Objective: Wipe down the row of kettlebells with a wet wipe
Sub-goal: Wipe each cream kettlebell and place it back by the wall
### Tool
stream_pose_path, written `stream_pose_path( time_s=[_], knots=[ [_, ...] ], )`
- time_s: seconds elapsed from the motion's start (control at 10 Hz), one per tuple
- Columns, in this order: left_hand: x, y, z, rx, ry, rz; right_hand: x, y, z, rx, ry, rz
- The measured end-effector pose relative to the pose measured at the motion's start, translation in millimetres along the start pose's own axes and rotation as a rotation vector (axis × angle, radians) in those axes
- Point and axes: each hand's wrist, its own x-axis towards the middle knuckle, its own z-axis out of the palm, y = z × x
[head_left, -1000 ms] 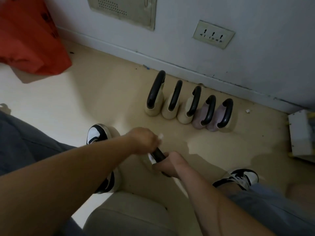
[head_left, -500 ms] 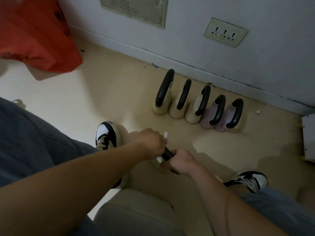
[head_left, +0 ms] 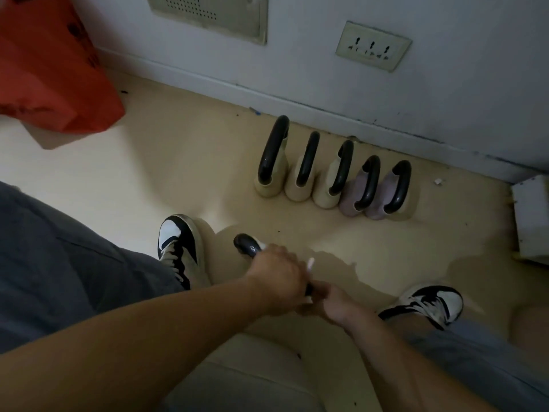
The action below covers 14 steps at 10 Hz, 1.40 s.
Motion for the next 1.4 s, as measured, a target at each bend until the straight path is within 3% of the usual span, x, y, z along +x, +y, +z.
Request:
stream_pose_path(
  time_s=[0.1,0.2,0.3,0.4,0.5,0.6,0.7,0.8,0.9,1.0,1.1,1.2,1.3,1.4],
  knots=[
    [-1,28,3,0.03,0.008,0.188,2,-1,-2,0.002,0.11,-0.008],
    [12,0,-8,0.111,-0.032,0.078,2,-2,-7,0.106,0.051,0.034],
    [19,-14,-11,0.109,-0.098,-0.262,9,3,-10,0.071,0.021,0.012],
    [13,32,-7,0.095,-0.089,-0.199,11,1,-16,-0.03,0.079,0.048],
    [0,70,9,0.092,-0.04,0.099,15,15,-21,-0.15,0.137,0.109],
    [6,35,5,0.126,-0.001,0.188,10,19,-25,-0.222,0.11,0.201],
    [5,-12,-8,0.083,-0.03,-0.135,13,10,-26,-0.144,0.195,0.218],
    [0,-12,-13,0.088,-0.027,-0.225,18,-2,-22,0.344,0.287,0.246],
    [-10,32,-1,0.124,0.044,0.127,13,-23,-13,0.605,0.147,0.244],
    [-9,35,10,0.087,0.088,0.348,7,-34,-14,0.637,0.104,0.241],
    [-6,3,10,0.071,0.109,0.091,10,-36,-11,0.626,0.061,0.26],
    [-11,-37,6,-0.166,0.263,-0.332,13,-38,-6,0.525,0.05,0.256],
    [-12,-79,6,-0.641,0.33,-0.729,15,-40,-5,0.382,0.041,0.202],
    [-11,-108,10,-0.914,0.44,-0.981,15,-50,-5,0.224,0.031,0.152]
  ],
)
